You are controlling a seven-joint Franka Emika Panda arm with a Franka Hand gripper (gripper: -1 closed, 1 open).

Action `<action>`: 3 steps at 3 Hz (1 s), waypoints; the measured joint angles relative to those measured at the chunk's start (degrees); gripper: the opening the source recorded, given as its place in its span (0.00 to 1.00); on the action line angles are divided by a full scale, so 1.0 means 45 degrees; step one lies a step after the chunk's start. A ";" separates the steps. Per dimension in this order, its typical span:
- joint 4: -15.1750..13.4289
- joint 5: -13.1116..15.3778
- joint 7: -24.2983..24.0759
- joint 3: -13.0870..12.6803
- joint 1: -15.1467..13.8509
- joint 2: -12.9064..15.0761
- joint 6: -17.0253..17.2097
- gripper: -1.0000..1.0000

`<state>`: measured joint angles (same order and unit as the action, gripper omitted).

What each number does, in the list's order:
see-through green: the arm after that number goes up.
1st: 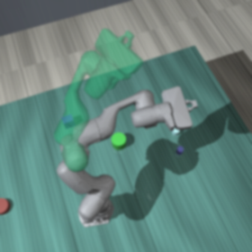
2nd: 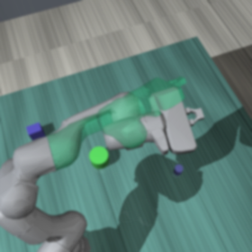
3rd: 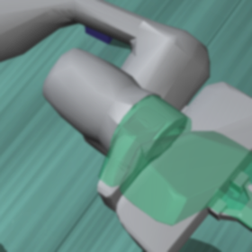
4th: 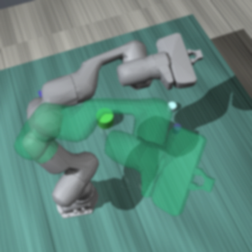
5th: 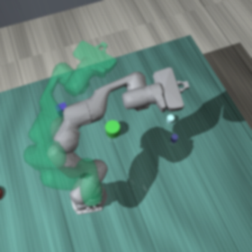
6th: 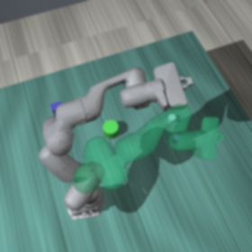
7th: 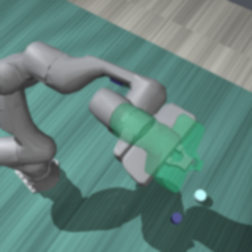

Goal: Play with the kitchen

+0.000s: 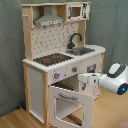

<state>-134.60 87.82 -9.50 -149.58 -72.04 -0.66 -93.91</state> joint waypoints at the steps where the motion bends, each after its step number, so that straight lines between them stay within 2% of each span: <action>1: 0.0415 0.0102 0.0187 -0.0110 0.0365 0.0315 0.1130 1.00; 2: 0.0866 0.0226 0.0507 -0.0119 0.1216 0.0533 0.2025 1.00; 3: 0.1616 0.0599 0.0980 -0.0120 0.1996 0.0495 0.2477 1.00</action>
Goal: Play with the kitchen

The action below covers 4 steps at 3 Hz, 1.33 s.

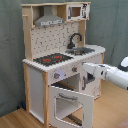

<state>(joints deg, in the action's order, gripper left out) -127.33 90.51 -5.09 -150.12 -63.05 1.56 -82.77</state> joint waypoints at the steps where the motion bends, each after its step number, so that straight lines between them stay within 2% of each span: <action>1: 0.0793 0.0551 0.0102 0.0000 0.0805 -0.0558 0.0200 1.00; 3: 0.2207 0.0911 -0.1441 -0.0005 0.1463 -0.1957 0.0008 1.00; 4: 0.2718 0.0913 -0.2635 -0.0004 0.1655 -0.2653 0.0032 1.00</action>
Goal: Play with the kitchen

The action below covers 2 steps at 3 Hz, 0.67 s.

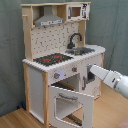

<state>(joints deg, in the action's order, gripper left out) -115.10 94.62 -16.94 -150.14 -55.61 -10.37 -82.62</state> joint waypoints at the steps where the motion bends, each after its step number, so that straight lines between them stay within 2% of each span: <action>1: 0.0278 -0.0009 -0.1210 -0.0001 0.0063 -0.0597 0.0009 1.00; 2: 0.0562 -0.0016 -0.2453 -0.0003 0.0072 -0.1243 -0.0017 1.00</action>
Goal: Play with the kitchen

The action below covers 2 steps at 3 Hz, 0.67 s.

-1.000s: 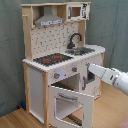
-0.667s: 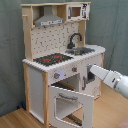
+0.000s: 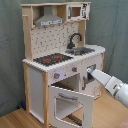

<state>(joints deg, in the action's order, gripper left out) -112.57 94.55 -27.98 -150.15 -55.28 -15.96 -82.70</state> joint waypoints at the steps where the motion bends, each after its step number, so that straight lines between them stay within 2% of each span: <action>1: 0.0403 -0.0010 -0.1189 -0.0003 0.0002 -0.0696 -0.0057 1.00; 2: 0.0911 -0.0085 -0.2225 -0.0003 0.0001 -0.1387 -0.0176 1.00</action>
<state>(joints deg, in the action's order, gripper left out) -108.47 94.17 -37.99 -150.16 -55.28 -22.21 -83.49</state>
